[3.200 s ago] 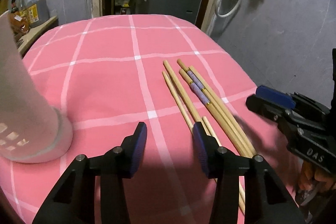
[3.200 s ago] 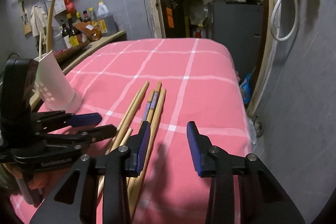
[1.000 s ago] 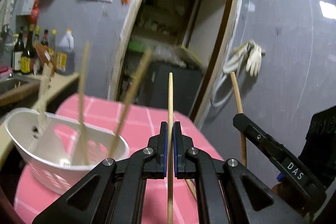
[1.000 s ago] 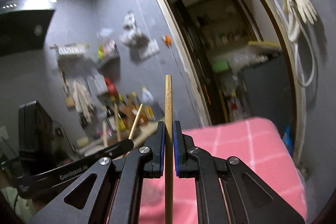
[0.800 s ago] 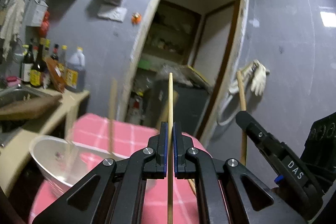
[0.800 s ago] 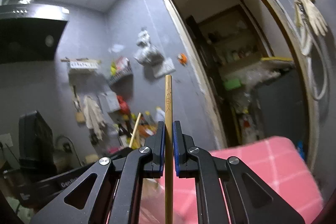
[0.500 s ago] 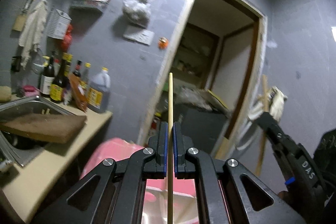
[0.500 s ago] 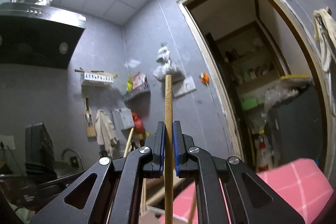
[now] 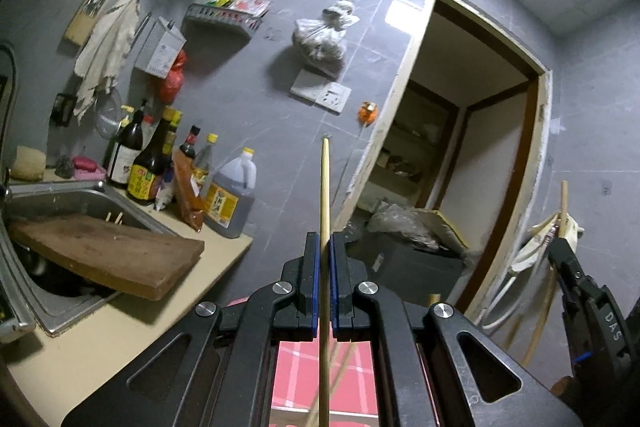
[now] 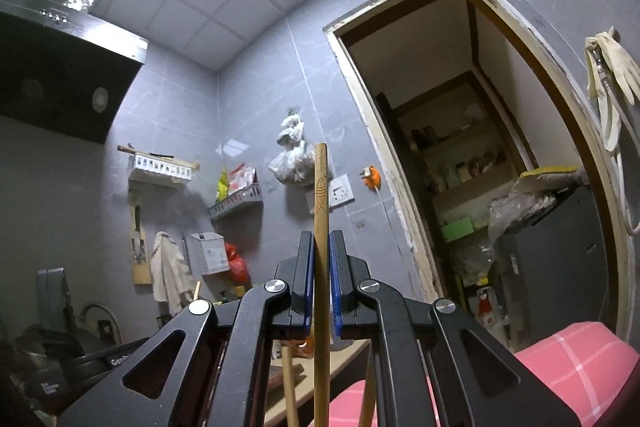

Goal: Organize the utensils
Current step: 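Lift both chopsticks upright and carry them over the white utensil holder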

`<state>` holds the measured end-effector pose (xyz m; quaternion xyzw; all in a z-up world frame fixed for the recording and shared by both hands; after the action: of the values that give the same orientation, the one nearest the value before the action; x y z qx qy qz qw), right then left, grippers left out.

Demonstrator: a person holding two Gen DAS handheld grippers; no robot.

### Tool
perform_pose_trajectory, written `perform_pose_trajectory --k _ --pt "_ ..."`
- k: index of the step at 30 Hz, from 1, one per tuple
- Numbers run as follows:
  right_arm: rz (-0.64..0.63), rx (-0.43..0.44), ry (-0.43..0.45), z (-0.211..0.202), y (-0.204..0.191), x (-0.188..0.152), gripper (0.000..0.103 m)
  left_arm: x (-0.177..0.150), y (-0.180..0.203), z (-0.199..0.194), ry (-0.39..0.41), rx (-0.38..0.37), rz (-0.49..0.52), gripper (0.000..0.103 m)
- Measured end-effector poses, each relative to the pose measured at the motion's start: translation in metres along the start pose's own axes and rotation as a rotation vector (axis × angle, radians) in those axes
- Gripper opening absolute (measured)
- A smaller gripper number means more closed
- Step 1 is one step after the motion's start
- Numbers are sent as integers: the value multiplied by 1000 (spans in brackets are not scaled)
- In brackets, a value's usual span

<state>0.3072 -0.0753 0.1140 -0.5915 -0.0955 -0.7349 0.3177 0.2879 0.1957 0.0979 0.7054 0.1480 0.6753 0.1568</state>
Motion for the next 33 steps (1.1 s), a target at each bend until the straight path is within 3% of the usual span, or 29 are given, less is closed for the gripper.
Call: perform_pose_trajectory --k 15,33 --pt "-33 -41 -70 0 4 -29 6 -46 -5 13 -87 11 6 3" --pt "-65 -53 -261 -16 4 -43 6 -79 12 1 -164 32 118 3"
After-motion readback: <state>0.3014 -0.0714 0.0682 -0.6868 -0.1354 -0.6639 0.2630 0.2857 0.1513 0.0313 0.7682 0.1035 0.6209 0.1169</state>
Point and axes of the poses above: each gripper's, at about its wrist camera, not at the fingertips, and z roughly the way its jaws point, y to its right, x to its top, the point moved 1 cm from there along z, roughly the way its jaws point, and after that the axes turned 1 degree about -y, right-handed, at the moved point
